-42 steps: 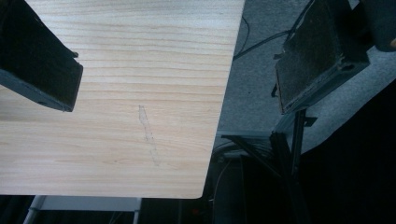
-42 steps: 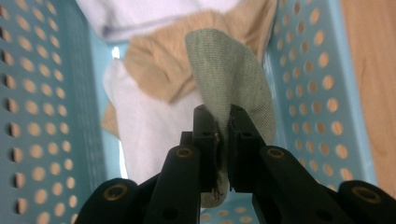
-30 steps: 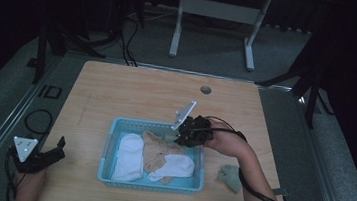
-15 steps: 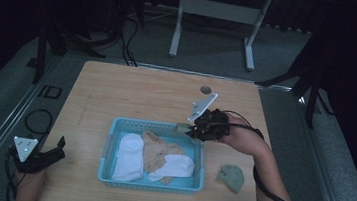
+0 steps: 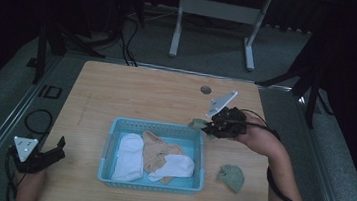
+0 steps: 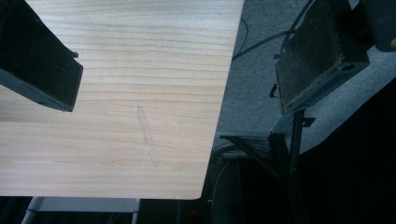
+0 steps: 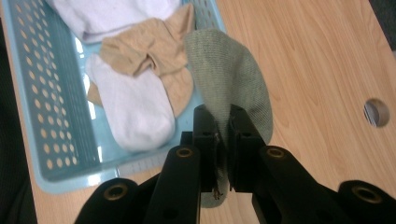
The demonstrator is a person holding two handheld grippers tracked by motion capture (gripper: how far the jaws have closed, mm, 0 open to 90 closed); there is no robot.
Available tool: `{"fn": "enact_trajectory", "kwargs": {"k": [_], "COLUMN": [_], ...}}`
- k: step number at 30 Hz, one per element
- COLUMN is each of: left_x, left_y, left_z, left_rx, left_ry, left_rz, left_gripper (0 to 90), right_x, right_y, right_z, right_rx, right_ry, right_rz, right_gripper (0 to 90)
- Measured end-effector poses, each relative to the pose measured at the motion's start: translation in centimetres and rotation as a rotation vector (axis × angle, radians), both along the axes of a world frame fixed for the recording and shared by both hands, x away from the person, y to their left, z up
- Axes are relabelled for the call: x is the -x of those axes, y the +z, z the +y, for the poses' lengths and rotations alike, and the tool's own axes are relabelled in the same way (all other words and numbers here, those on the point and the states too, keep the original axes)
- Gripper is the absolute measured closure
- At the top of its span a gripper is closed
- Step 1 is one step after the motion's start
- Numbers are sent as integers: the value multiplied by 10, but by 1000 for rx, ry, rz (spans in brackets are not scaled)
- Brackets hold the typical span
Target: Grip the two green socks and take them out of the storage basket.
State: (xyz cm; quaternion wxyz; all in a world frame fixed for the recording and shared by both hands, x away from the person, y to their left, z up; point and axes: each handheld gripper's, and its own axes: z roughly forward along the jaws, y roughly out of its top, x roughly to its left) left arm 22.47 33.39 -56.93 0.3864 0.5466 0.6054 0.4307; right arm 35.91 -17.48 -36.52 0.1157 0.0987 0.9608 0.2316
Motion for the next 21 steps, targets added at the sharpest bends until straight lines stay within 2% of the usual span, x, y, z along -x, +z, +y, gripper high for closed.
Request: {"fn": "enact_trajectory", "kwargs": {"k": [11,15,21], "left_x": [0,0,0], "left_y": [0,0,0], "left_z": [0,0,0], "left_rx": [-1,-6,-1], "left_ry": [2,4,5], "left_rz": [4,4,2], "left_gripper": [3,4,4], "right_x": [-7,-10,-14], "right_y": [-5,-13,-23], "right_z": [-37,-53,-63], "right_rx": [-5,-1,-11], "right_ry": [-84,-121,-146], "right_rz": [-3,9,25], "right_gripper": [835,835,835]}}
